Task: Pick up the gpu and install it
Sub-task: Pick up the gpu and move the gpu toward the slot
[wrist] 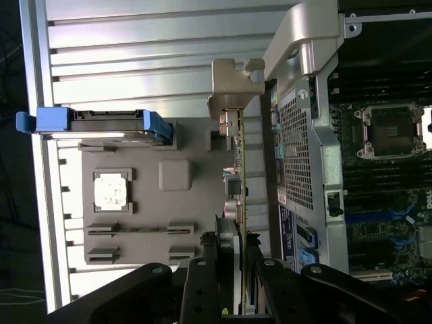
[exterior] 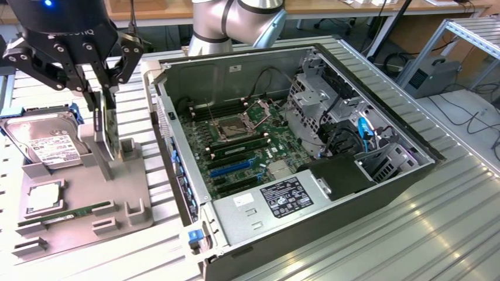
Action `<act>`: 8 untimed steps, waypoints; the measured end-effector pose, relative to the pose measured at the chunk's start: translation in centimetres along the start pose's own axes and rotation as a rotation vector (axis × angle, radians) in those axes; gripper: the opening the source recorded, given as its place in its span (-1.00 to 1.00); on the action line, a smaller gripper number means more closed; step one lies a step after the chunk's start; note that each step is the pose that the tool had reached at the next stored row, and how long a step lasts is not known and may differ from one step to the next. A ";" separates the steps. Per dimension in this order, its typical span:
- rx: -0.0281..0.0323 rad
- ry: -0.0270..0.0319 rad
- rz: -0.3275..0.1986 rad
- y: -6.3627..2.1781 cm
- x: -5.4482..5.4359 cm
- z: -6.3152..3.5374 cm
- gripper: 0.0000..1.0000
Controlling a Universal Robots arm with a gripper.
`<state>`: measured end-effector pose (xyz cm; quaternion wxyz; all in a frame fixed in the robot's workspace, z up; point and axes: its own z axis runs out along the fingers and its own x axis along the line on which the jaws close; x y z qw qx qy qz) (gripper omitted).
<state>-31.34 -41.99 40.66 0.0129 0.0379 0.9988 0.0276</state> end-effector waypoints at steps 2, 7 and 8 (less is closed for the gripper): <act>0.0000 0.0000 0.000 0.00 0.0 -0.05 -0.47; 0.0000 0.0001 0.000 0.01 0.0 -0.16 -0.47; 0.0001 0.0001 0.000 0.01 0.0 -0.19 -0.47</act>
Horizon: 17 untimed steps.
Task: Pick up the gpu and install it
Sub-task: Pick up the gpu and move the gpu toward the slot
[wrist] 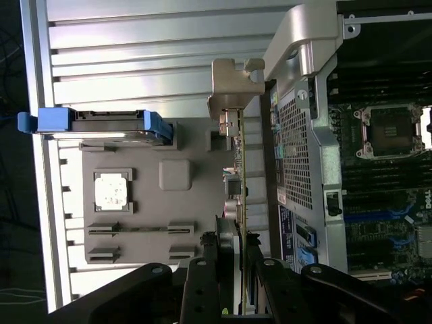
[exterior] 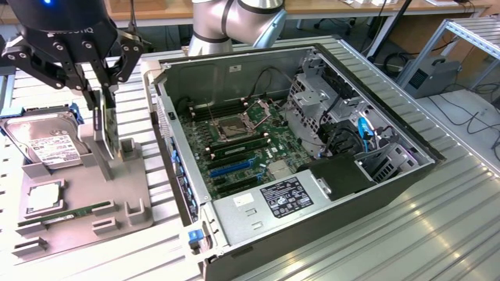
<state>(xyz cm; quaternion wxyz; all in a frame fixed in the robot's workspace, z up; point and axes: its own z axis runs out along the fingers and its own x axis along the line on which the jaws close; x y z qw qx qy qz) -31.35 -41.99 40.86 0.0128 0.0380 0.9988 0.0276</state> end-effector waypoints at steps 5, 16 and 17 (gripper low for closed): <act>0.0000 0.0000 0.000 0.01 0.0 -0.14 -0.47; -0.0001 -0.0001 0.000 0.03 0.0 -0.50 -0.47; 0.0000 -0.0001 0.000 0.03 0.0 -0.53 -0.47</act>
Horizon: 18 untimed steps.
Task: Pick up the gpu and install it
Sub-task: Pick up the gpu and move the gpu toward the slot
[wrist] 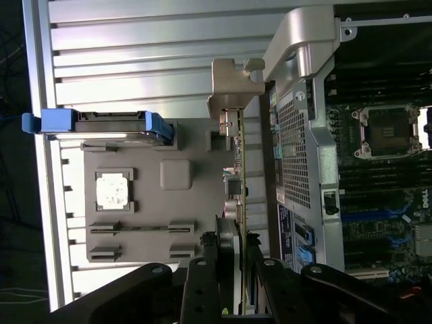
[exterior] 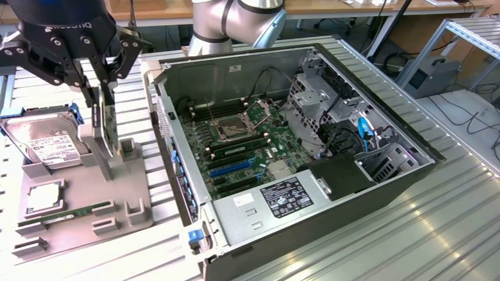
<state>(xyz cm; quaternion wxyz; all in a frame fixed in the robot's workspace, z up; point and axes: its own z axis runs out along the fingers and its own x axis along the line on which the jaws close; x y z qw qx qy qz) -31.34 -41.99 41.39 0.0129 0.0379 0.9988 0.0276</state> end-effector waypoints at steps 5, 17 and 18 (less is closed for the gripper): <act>0.0000 0.0000 0.000 0.01 0.0 -0.17 -0.47; 0.0000 0.0000 0.000 0.04 0.0 -0.64 -0.47; 0.0000 0.0000 0.000 0.04 0.0 -0.68 -0.47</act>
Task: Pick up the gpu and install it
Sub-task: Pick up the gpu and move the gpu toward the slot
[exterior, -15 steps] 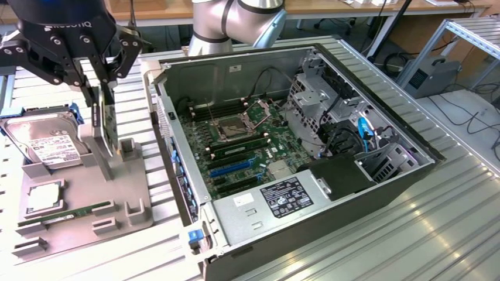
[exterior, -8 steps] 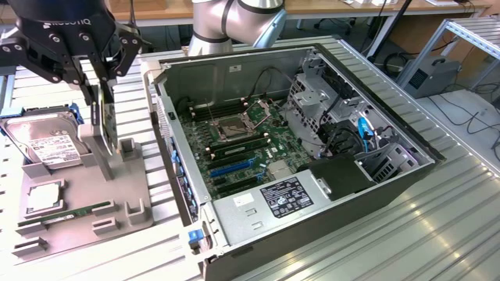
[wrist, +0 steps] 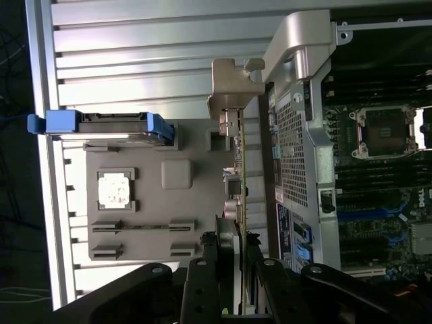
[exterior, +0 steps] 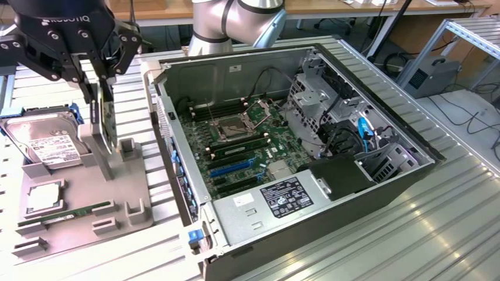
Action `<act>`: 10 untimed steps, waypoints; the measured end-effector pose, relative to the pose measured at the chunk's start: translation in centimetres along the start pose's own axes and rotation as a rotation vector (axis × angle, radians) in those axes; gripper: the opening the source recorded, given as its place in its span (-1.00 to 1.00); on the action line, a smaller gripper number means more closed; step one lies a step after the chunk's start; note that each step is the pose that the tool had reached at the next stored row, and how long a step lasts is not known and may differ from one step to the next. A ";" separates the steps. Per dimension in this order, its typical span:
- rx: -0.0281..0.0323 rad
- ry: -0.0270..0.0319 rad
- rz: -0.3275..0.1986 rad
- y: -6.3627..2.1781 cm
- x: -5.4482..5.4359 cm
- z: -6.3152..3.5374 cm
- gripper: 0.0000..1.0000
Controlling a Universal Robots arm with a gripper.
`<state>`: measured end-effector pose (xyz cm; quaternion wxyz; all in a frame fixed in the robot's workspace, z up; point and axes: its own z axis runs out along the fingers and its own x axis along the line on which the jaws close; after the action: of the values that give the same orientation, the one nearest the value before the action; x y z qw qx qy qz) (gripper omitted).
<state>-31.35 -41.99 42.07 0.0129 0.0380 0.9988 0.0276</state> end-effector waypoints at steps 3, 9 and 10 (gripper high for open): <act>-0.0001 0.0000 0.000 0.01 0.0 -0.10 -0.47; 0.0000 0.0000 0.000 0.02 0.0 -0.32 -0.47; -0.0001 -0.0001 0.000 0.02 0.0 -0.32 -0.47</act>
<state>-31.34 -41.99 42.38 0.0129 0.0380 0.9988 0.0277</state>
